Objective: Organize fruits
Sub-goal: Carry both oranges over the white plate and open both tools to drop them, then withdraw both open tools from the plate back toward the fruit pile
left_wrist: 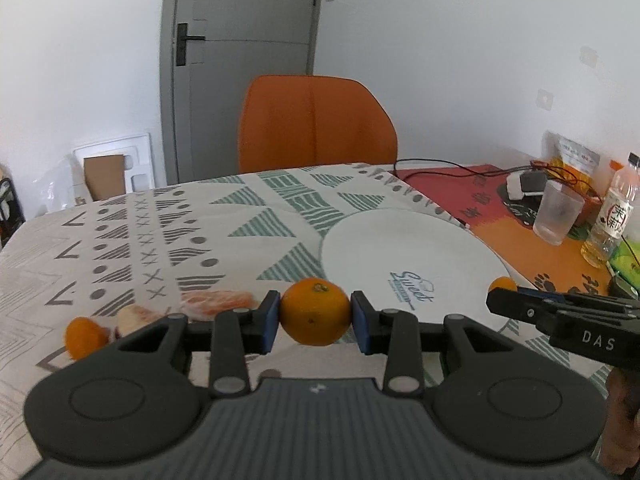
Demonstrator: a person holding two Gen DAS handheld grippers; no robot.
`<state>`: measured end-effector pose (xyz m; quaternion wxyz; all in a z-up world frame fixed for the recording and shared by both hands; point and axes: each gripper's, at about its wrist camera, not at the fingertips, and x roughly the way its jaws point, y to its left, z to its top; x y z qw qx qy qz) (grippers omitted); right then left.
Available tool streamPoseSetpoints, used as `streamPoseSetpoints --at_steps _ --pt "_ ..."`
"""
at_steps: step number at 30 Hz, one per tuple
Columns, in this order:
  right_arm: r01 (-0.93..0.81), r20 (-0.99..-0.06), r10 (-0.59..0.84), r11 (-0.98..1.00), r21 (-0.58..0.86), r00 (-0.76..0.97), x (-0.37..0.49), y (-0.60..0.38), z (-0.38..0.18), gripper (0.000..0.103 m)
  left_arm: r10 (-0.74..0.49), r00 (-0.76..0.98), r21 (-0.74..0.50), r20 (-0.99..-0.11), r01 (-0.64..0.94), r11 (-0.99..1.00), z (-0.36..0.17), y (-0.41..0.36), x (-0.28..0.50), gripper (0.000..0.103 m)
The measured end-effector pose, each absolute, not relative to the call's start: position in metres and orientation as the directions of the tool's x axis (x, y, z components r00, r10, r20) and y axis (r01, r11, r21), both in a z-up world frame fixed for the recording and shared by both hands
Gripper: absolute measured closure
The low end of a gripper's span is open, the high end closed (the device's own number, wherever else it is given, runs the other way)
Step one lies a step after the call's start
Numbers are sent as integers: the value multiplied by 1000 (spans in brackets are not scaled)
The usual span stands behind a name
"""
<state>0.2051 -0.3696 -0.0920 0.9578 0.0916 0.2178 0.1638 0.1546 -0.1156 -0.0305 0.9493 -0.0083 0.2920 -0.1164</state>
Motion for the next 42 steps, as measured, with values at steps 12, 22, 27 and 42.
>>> streamPoseSetpoints --at_steps 12,22,27,42 --pt "-261 -409 355 927 268 841 218 -378 -104 81 -267 771 -80 -579 272 959 -43 -149 183 67" --pt "-247 -421 345 930 272 839 221 -382 -106 75 -303 756 -89 -580 311 946 -51 -169 200 66" --pt "-240 -416 339 931 274 844 219 -384 -105 75 -299 771 -92 -562 301 949 -47 -164 200 62" --pt "-235 -412 324 939 252 851 215 -376 -100 48 -207 814 -114 -543 174 978 -34 -114 175 26"
